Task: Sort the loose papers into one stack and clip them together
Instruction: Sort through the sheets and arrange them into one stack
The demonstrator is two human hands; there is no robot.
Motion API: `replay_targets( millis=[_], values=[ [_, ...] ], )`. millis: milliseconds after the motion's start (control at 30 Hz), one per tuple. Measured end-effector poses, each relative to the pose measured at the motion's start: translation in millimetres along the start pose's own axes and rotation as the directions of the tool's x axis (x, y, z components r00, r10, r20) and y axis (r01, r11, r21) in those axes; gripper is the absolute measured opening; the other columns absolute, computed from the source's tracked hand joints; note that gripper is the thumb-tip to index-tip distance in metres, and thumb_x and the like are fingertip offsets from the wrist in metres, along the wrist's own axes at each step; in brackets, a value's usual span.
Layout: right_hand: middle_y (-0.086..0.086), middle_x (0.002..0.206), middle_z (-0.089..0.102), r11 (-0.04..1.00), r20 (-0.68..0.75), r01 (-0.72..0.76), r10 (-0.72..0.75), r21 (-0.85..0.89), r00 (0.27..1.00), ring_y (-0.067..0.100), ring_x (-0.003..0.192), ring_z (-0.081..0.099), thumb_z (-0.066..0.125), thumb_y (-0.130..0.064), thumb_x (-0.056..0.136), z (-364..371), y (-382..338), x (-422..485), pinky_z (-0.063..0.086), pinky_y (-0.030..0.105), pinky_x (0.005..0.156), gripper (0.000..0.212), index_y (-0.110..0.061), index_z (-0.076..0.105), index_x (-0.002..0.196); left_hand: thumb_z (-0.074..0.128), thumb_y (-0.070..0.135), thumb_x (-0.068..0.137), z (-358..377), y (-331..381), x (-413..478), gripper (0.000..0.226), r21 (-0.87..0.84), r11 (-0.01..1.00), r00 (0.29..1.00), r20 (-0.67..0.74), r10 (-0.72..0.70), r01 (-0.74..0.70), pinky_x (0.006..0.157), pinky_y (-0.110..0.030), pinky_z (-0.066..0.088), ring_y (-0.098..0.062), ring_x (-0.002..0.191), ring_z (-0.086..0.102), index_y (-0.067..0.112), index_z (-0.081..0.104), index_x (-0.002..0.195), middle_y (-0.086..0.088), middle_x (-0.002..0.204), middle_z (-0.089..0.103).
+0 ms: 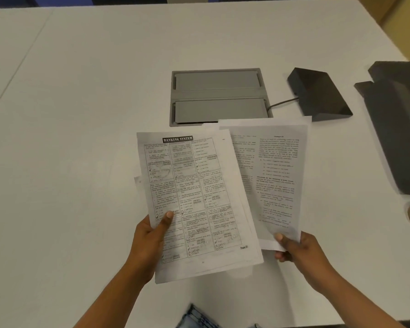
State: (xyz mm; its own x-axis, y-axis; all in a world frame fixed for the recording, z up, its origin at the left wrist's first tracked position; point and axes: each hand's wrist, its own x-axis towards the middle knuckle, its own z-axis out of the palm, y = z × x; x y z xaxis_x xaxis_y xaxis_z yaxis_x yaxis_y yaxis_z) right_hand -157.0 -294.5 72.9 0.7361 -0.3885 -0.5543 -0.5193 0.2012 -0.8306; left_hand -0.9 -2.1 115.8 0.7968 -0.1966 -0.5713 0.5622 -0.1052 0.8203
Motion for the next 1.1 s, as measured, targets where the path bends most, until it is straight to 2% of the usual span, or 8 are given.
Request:
replay_targets(
  millis=[200,467,600,700,800,867,967,1100],
  values=[
    [0.020,0.101,0.074,0.999,0.221,-0.028,0.019,0.039,0.975,0.023,0.061,0.063,0.073,-0.037,0.078,14.3,-10.9,-5.5,0.054,0.031,0.059,0.049,-0.012,0.069,0.119,0.057,0.034,0.096,8.3,11.4,1.8,0.035,-0.098,0.995,0.999,0.044,-0.026,0.030,0.090,-0.053,0.058,-0.029,0.102,0.074,0.018,0.063,0.127,-0.007,0.115,0.076],
    [0.020,0.090,0.076,0.992,0.337,0.022,0.023,-0.128,0.941,0.023,0.066,0.068,0.057,-0.013,0.097,14.1,-29.1,-6.5,0.054,0.032,0.063,0.023,-0.010,0.075,0.110,0.051,0.028,0.098,11.9,25.9,1.7,0.034,-0.142,0.988,0.978,0.210,-0.023,0.054,0.090,-0.050,0.059,-0.029,0.110,0.071,0.018,0.062,0.128,-0.008,0.120,0.074],
    [0.016,0.101,0.077,0.990,0.392,0.050,0.007,-0.135,0.920,0.028,0.081,0.072,0.059,-0.012,0.096,12.6,-34.7,-8.5,0.056,0.034,0.071,0.023,-0.015,0.076,0.110,0.060,0.027,0.091,15.7,26.2,3.1,0.035,-0.075,0.997,0.987,0.162,0.013,0.000,0.086,-0.052,0.059,-0.033,0.103,0.074,0.014,0.066,0.123,-0.011,0.114,0.076],
    [0.008,0.130,0.067,0.998,0.490,-0.046,0.056,-0.031,0.870,0.030,0.119,0.064,0.072,-0.019,0.088,6.2,-40.0,-4.0,0.052,0.046,0.098,0.048,-0.018,0.059,0.135,0.064,0.024,0.089,16.9,25.6,3.3,0.033,-0.054,0.998,0.992,0.124,0.031,-0.024,0.086,-0.054,0.059,-0.034,0.100,0.075,0.012,0.068,0.119,-0.012,0.111,0.077],
    [0.016,0.143,0.056,0.941,0.590,-0.244,0.063,0.233,0.805,0.038,0.132,0.052,0.080,-0.037,0.075,4.1,-50.8,2.0,0.041,0.058,0.107,0.082,-0.011,0.046,0.144,0.064,0.020,0.090,18.1,22.7,1.9,0.028,-0.035,0.998,0.991,0.125,0.055,-0.051,0.084,-0.052,0.060,-0.034,0.099,0.075,0.014,0.068,0.118,-0.012,0.111,0.077],
    [0.017,0.139,0.058,0.937,0.547,-0.239,0.064,0.254,0.834,0.039,0.129,0.054,0.084,-0.043,0.069,9.6,-58.3,6.2,0.041,0.058,0.107,0.087,-0.010,0.050,0.142,0.064,0.018,0.091,19.9,20.9,0.2,0.037,-0.014,0.996,0.984,0.154,0.094,-0.093,0.084,-0.051,0.060,-0.030,0.102,0.074,0.020,0.062,0.128,-0.009,0.119,0.074],
    [0.016,0.129,0.067,0.970,0.419,-0.152,0.060,0.189,0.906,0.035,0.118,0.064,0.084,-0.033,0.072,25.6,-64.9,10.3,0.048,0.054,0.102,0.072,-0.007,0.058,0.134,0.068,0.021,0.090,24.2,19.5,-2.1,0.074,0.031,0.986,0.975,0.160,0.155,-0.162,0.088,-0.039,0.060,-0.015,0.114,0.069,0.039,0.029,0.151,0.012,0.138,0.060],
    [0.017,0.122,0.070,0.974,0.330,-0.093,0.021,0.205,0.944,0.037,0.111,0.068,0.073,-0.013,0.084,43.2,-74.9,12.2,0.050,0.057,0.097,0.044,-0.007,0.063,0.126,0.065,0.015,0.092,27.5,25.4,-1.8,0.046,-0.042,0.988,0.973,0.173,0.153,-0.147,0.088,-0.052,0.059,-0.028,0.112,0.070,0.025,0.054,0.136,-0.003,0.127,0.070]
  ],
)
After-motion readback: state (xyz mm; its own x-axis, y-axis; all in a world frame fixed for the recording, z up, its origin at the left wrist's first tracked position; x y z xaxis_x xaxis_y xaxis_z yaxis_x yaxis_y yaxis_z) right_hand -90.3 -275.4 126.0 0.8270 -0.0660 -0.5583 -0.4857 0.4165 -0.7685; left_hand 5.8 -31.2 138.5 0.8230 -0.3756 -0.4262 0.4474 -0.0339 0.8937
